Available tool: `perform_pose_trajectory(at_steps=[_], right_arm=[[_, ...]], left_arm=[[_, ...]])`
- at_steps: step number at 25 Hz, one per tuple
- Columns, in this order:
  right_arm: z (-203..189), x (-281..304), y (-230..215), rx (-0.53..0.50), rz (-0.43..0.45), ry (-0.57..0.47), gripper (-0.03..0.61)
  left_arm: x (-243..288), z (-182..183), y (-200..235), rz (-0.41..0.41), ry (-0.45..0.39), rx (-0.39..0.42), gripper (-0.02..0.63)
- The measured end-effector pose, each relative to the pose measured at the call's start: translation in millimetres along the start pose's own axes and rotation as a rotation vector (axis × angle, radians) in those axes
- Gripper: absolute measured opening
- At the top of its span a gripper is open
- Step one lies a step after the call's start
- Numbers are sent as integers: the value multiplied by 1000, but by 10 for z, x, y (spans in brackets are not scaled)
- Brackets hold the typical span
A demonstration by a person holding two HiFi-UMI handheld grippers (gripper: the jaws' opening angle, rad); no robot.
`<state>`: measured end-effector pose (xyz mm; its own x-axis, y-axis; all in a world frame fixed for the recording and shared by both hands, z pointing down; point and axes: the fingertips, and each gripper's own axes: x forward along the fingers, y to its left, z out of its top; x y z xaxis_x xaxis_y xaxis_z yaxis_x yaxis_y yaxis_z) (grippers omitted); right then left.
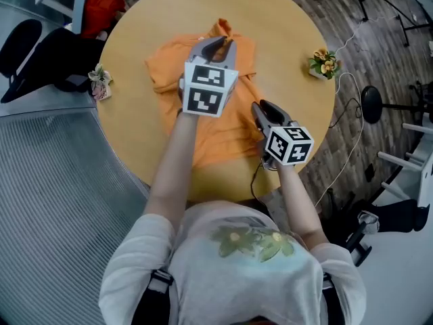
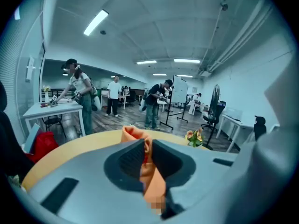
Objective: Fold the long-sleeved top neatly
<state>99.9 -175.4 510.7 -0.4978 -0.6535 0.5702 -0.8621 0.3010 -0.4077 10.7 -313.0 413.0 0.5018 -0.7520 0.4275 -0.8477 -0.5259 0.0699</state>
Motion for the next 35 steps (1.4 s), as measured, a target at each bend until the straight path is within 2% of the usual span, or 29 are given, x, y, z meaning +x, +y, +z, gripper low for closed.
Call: perform_pose_trajectory(at_steps=[8, 14, 17, 20, 24, 30, 35], right_arm=[[64, 39, -307, 31, -33, -11, 115], [-25, 46, -426, 49, -51, 4, 115], [-41, 29, -439, 57, -54, 4, 115], [-35, 10, -437, 57, -54, 0, 115], [-24, -27, -393, 44, -49, -5, 115], [-76, -175, -242, -4, -29, 6, 115], [-232, -289, -85, -61, -6, 35, 115]], left_arm=[[834, -796, -298, -61, 171, -101, 52], [1126, -1232, -536, -151, 236, -87, 54], [1143, -1281, -686, -216, 239, -110, 155], [1034, -1208, -770, -248, 221, -111, 162], [679, -1106, -731, -248, 180, -130, 163], [-185, -1097, -498, -159, 145, -125, 161], [-823, -1301, -362, -73, 159, -109, 161]])
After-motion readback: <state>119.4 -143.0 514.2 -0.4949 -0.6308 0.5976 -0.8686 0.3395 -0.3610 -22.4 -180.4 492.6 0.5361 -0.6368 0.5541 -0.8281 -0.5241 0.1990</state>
